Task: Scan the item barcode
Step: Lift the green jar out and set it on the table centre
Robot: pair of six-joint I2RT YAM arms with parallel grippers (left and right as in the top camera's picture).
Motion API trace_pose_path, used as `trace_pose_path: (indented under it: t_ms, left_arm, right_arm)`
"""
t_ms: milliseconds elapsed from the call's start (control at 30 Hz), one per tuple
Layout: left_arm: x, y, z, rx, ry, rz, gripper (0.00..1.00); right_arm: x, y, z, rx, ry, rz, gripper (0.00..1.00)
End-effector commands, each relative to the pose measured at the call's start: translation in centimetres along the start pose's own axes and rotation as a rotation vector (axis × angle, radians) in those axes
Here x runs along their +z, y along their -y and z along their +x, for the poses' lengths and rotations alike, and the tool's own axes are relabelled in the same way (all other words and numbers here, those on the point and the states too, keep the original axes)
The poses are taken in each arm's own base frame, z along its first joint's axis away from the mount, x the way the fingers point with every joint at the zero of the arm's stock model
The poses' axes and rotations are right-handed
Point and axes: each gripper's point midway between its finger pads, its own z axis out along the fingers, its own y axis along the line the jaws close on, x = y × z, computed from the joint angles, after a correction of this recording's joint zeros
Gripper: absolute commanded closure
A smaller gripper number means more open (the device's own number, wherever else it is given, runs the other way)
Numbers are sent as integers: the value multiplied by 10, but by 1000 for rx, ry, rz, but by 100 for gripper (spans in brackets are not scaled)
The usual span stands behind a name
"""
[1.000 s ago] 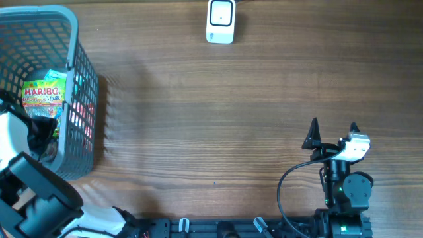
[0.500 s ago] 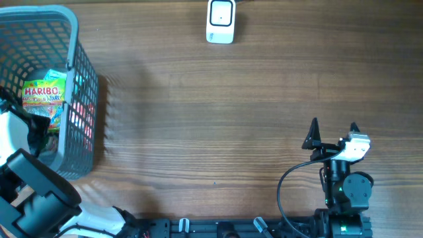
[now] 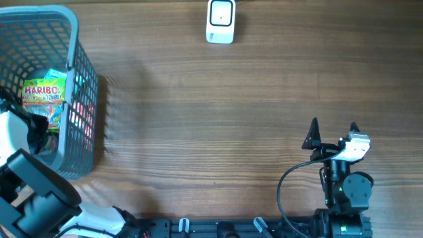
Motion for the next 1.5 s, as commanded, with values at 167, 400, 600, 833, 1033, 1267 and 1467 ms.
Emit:
trace_pose_path:
  t_ms: [167, 400, 600, 833, 1033, 1267, 1467]
  left_arm:
    - [-43, 2, -21, -28, 104, 74, 79]
    - [-85, 15, -26, -43, 145, 225, 76]
    - [-133, 23, -29, -48, 202, 376, 74]
    - [-201, 53, -7, 9, 178, 685, 72]
    - [-292, 87, 28, 152, 205, 1039, 67]
    - [-398, 81, 58, 218, 356, 1327, 64]
    - [-448, 89, 112, 327, 271, 1526, 62]
  right_arm:
    - [0, -4, 1, -10, -2, -20, 0]
    - [0, -4, 1, -10, -2, -20, 0]
    - [0, -4, 1, -10, -2, -20, 0]
    - [0, -4, 1, -10, -2, -20, 0]
    - [1, -4, 3, -10, -13, -20, 0]
    - [1, -4, 3, -11, -13, -20, 0]
    - [1, -4, 3, -11, -13, -20, 0]
